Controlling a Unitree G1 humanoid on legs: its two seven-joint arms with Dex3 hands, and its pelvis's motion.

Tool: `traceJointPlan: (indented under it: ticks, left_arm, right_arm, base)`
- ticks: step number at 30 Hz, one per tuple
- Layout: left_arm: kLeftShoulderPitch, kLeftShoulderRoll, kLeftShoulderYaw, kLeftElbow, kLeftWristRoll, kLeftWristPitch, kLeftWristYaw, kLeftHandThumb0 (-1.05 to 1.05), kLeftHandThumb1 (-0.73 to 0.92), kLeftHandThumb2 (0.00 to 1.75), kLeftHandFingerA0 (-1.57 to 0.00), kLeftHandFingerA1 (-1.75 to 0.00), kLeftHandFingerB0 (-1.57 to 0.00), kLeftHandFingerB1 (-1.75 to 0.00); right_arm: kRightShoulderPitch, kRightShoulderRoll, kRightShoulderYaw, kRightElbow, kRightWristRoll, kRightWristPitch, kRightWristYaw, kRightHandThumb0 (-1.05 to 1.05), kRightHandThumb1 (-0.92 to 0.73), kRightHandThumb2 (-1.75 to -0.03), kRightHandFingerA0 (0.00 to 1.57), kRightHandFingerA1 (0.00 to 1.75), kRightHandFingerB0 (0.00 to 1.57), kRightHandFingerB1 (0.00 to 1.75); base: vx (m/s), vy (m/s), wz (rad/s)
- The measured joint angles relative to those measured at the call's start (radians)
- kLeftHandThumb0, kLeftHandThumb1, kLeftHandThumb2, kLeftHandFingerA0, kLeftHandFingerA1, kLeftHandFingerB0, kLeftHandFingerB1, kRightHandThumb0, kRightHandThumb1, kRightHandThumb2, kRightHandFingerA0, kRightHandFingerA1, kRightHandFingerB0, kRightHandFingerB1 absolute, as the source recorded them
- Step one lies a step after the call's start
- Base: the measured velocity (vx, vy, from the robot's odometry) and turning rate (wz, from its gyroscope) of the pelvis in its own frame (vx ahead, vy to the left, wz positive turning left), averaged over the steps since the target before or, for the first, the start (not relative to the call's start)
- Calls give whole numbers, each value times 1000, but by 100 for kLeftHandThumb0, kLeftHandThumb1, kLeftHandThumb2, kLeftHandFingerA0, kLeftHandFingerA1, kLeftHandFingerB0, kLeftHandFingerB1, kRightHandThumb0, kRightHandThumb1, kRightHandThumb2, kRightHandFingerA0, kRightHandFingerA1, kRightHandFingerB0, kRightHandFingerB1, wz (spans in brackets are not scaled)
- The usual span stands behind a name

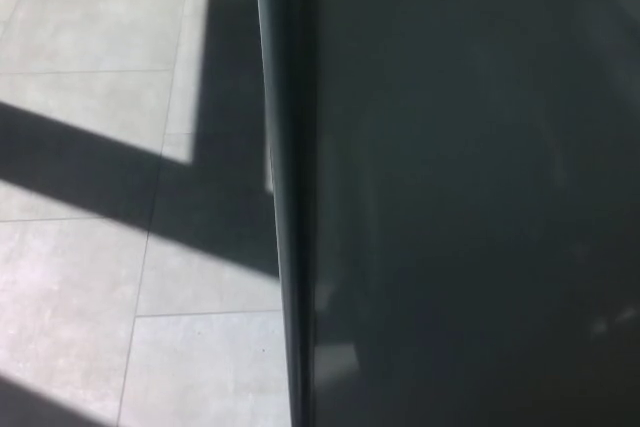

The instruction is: A white board is being place on the right hand side and parallel to the robot and the robot uses its left hand to grab on the leftside of the whiteboard and drag the whiteboard from the right hand side to the left hand side

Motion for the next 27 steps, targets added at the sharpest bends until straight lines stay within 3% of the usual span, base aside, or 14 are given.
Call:
traceJointPlan:
  ticks: [1, 2, 10, 11, 15, 23, 24, 25, 26, 27]
  left_arm:
    - [-3, 0, 10, 0, -11, 0, -14, -8, 69, 61, -49, -40, -38, -33]
    - [-3, -1, 15, -4, -20, 0, -25, -5, 82, 64, -43, -39, -35, -32]
    - [-22, -6, 25, -235, -113, 47, -153, -4, 78, 62, -45, -41, -41, -33]
    - [-26, -7, 22, -248, -115, 47, -155, 3, 79, 62, -43, -42, -41, -34]
    - [-110, -9, -41, -397, -123, 50, -165, 7, 82, 63, -39, -42, -41, -34]
    - [-301, 33, -206, -532, -121, 105, -209, 12, 73, 61, -39, -40, -41, -34]
    - [-319, 36, -223, -534, -119, 109, -213, 11, 53, 93, -26, -53, -27, -50]
    - [-348, 41, -246, -534, -116, 117, -217, 10, 53, 93, -25, -53, -27, -51]
    - [-366, 42, -259, -533, -115, 122, -218, 9, 75, 62, -35, -40, -43, -34]
    - [-390, 42, -276, -529, -113, 128, -219, 9, 75, 62, -35, -40, -43, -34]
  right_arm:
    - [-4, 0, -7, 9, 9, -16, 11, -27, -92, -76, 69, 56, 29, 34]
    - [-5, 0, -8, 14, 13, -30, 18, -28, -92, -74, 70, 55, 31, 33]
    - [-10, -6, -4, 29, 29, -120, 56, -30, -92, -72, 74, 54, 31, 32]
    - [-10, -7, -4, 30, 30, -123, 57, -29, -92, -74, 72, 55, 29, 33]
    - [-18, -19, -3, 38, 38, -151, 64, -28, -92, -73, 74, 56, 31, 33]
    - [-25, -26, 9, 56, 51, -181, 68, -29, -92, -72, 73, 54, 31, 32]
    - [-26, -26, 10, 57, 51, -181, 67, -28, -92, -73, 72, 55, 30, 32]
    - [-30, -26, 11, 60, 51, -182, 67, -28, -92, -73, 71, 55, 31, 32]
    - [-33, -26, 12, 62, 52, -182, 68, -28, -92, -73, 70, 55, 31, 33]
    - [-38, -26, 11, 64, 54, -182, 68, -28, -92, -73, 70, 55, 31, 33]
  base:
    - [0, 0, 0]
    - [0, 0, 0]
    - [0, 0, 0]
    - [0, 0, 0]
    - [0, 0, 0]
    - [0, 0, 0]
    - [0, 0, 0]
    - [0, 0, 0]
    - [0, 0, 0]
    - [0, 0, 0]
